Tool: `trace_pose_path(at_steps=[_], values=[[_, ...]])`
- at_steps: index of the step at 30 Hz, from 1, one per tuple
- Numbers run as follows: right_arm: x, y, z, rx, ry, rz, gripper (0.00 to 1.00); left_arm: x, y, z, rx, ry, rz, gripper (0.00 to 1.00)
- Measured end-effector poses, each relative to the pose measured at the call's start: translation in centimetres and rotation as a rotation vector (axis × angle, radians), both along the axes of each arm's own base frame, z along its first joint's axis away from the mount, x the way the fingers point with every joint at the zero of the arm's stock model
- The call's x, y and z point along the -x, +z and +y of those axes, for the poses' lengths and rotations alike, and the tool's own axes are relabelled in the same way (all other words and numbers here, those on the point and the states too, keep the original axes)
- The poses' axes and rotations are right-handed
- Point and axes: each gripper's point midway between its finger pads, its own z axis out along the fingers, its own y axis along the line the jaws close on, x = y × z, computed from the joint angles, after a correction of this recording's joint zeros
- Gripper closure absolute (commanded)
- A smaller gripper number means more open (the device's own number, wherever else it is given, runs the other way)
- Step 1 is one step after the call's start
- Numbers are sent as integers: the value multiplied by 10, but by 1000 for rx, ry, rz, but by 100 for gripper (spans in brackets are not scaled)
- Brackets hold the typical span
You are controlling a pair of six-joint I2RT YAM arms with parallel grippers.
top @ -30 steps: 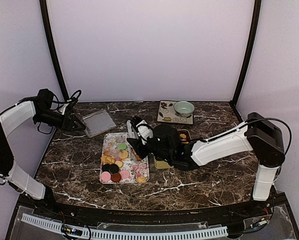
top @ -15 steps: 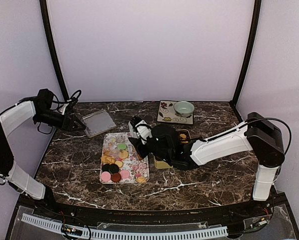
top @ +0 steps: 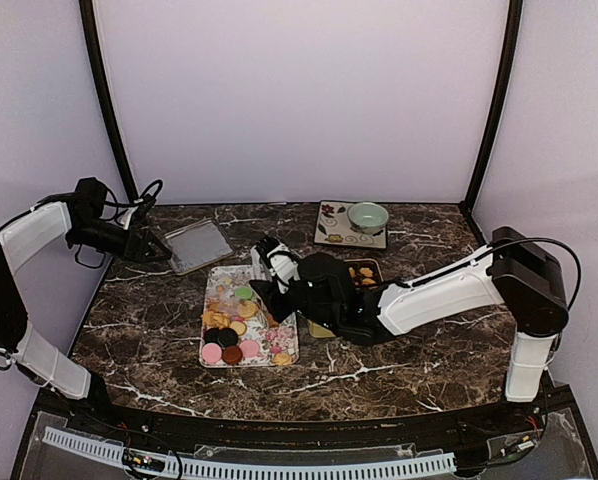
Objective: Pack the cookies
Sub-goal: Position the fake cookies on the plate.
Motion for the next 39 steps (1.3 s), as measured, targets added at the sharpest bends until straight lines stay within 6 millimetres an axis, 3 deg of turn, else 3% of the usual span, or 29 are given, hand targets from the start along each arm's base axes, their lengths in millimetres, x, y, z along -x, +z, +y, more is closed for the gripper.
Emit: trace_pose_path(at_steps=[4,28,39], values=[[10,0,5,2,20,-1,63,0,0,0,1,0,0,9],[27,-3,10,101,1,-119,60,0,0,0,0,0,0,9],[23,-4,10,78,-31,-116,55,0,0,0,0,-1,-1,9]])
